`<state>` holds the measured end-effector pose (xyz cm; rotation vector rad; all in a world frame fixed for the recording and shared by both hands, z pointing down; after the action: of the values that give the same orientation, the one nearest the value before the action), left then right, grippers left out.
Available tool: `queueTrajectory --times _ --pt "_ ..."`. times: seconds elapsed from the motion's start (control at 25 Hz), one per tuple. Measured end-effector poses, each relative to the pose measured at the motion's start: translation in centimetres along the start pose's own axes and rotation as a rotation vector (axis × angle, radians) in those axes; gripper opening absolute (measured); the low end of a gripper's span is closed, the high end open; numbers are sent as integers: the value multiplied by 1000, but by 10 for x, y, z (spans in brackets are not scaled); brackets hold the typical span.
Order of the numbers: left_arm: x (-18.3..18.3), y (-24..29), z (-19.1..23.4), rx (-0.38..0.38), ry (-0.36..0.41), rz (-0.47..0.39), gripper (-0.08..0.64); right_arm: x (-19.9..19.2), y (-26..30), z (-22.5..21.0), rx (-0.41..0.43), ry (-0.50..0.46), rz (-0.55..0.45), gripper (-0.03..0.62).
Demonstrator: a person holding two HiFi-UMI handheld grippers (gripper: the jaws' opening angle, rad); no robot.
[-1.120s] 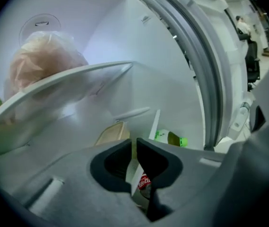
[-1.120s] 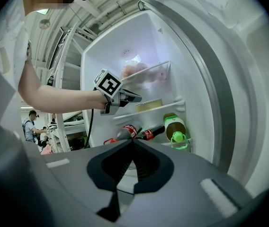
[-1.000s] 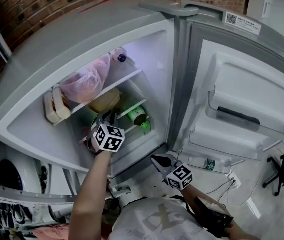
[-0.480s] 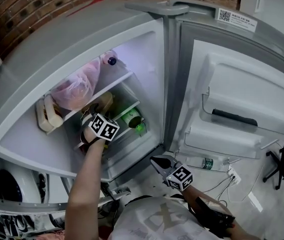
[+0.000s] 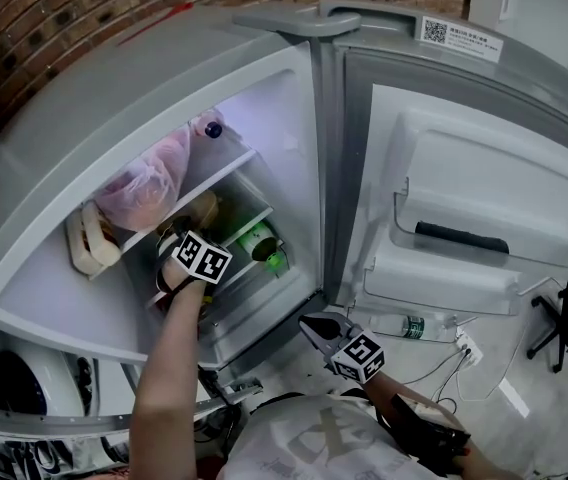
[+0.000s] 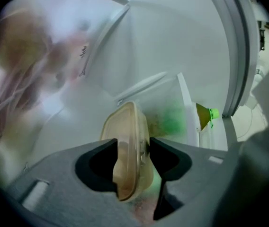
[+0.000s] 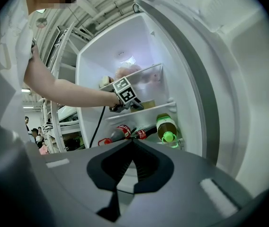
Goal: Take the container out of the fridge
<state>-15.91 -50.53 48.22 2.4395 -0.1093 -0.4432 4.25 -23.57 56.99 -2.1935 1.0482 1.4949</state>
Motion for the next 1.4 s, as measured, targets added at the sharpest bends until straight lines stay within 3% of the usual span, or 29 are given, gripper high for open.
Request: queueTrajectory --times 0.6,1.4 --pt "9 -37 -17 68 48 -77 196 -5 -10 5 36 -11 13 8" --pt "19 -135 -101 80 73 -168 193 -33 -61 24 99 -18 61 8"
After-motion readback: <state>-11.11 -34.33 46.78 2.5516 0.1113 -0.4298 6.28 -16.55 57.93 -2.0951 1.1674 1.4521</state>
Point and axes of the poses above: the fingertips, and each gripper's own axes: y forward along the fingers, z to its left, x out of its top, the point moved 7 cm from there along -y, backward along the fingers, and after that the axes turned 10 degrees about y, right-handed, at the moved point
